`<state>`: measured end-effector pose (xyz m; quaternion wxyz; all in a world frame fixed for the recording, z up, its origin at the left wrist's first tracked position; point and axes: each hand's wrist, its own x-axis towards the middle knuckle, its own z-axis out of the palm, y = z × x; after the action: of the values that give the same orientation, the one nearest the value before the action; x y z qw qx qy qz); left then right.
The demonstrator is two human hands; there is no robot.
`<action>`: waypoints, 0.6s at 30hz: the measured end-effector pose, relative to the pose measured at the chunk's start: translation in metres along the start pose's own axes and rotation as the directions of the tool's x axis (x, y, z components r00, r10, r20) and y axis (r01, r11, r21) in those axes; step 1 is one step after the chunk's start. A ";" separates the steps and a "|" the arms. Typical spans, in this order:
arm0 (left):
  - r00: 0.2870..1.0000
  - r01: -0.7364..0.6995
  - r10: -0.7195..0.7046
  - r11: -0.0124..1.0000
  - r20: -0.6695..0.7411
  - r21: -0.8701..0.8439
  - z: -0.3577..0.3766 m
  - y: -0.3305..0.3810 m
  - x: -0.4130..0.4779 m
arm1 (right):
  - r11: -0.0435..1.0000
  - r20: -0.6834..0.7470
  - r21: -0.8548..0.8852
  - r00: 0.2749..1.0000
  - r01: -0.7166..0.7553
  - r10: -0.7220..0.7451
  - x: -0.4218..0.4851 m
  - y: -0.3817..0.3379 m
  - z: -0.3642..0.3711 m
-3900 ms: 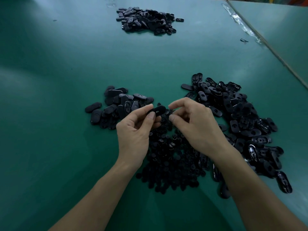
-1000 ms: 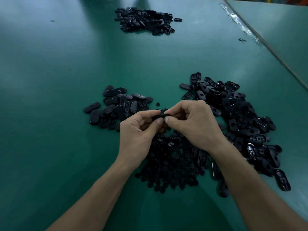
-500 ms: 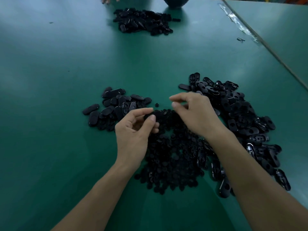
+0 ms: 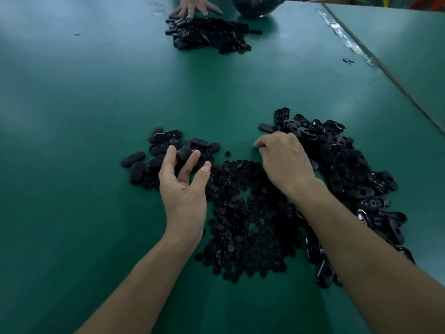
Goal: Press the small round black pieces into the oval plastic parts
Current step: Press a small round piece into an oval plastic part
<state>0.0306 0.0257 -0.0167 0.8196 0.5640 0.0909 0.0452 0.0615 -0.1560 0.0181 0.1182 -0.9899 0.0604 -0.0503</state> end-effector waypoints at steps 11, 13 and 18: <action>0.977 -0.172 0.154 0.977 0.146 0.125 0.000 -0.002 -0.004 | 0.467 0.051 0.879 0.994 -0.091 0.097 -0.028 -0.014 -0.012; 0.974 -0.161 0.135 0.978 0.185 0.133 0.000 -0.001 -0.007 | 0.330 0.102 0.937 0.994 -0.112 0.047 -0.036 -0.019 -0.014; 0.952 -0.216 0.162 0.957 0.261 0.194 0.000 0.002 -0.010 | 0.255 0.110 0.961 0.994 -0.108 0.004 -0.046 -0.027 -0.014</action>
<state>0.0204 0.0242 -0.0139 0.7488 0.6585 -0.0602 0.0445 0.0173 -0.1272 0.0341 0.7009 -0.7111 0.0470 -0.0303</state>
